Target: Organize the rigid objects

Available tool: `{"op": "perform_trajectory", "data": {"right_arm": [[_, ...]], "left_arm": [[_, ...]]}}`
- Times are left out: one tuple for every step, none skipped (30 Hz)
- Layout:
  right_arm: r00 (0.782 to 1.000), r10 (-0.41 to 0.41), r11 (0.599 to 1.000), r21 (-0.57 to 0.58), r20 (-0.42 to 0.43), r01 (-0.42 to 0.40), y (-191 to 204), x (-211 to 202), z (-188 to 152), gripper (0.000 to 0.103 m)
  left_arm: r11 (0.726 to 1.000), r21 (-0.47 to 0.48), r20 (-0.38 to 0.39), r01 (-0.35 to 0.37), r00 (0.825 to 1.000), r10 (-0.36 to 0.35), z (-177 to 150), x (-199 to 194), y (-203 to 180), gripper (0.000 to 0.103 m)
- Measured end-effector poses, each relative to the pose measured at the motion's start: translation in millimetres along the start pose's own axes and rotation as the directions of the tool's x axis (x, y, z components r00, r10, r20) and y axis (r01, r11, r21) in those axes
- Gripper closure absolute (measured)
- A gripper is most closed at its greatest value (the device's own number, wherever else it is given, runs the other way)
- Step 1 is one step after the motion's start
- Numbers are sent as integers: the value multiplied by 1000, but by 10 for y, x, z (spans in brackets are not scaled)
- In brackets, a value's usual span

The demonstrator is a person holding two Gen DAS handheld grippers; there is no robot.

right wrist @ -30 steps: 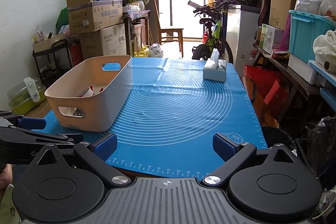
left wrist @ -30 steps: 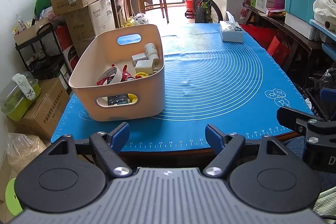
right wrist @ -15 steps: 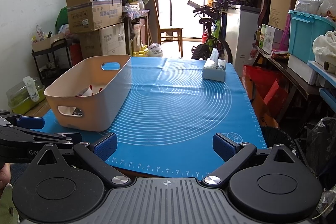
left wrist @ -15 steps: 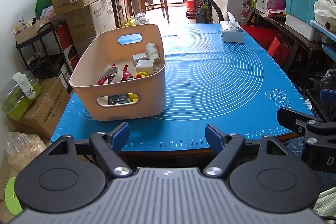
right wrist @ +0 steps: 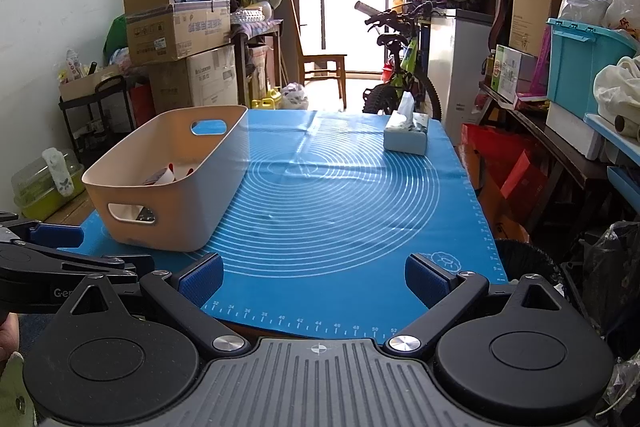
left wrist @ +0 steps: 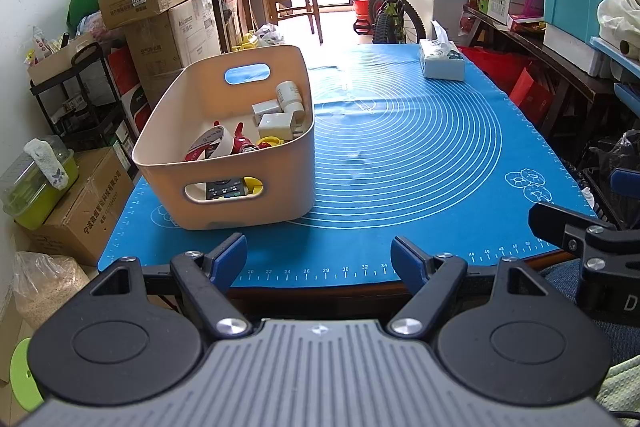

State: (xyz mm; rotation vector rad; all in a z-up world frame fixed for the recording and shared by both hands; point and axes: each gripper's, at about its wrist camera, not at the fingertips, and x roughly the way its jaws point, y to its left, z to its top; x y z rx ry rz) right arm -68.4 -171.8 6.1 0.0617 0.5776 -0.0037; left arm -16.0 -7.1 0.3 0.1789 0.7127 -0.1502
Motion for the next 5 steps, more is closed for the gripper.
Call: {"op": "perform_trajectory", "data": {"right_arm": [[1000,0,1000,0,0,0,-2,0,0,6],[1000,0,1000,0,0,0,-3,2,0,6],[1000,0,1000,0,0,0,0,1,0,6],[1000,0,1000,0,0,0,3,-1,0,6],[1000,0,1000,0,0,0,3,-1,0,6]], "left_arm": [[1000,-1,0,1,1000,-1,0,1,0,24],[1000,-1,0,0,1000,0,-1,1,0,24],[1000,-1,0,0,1000,0,0,1,0,24],[1000,-1,0,1,1000,-1,-1,1,0,24],[1000,-1,1,1,1000,-1,-5,1,1,24]]}}
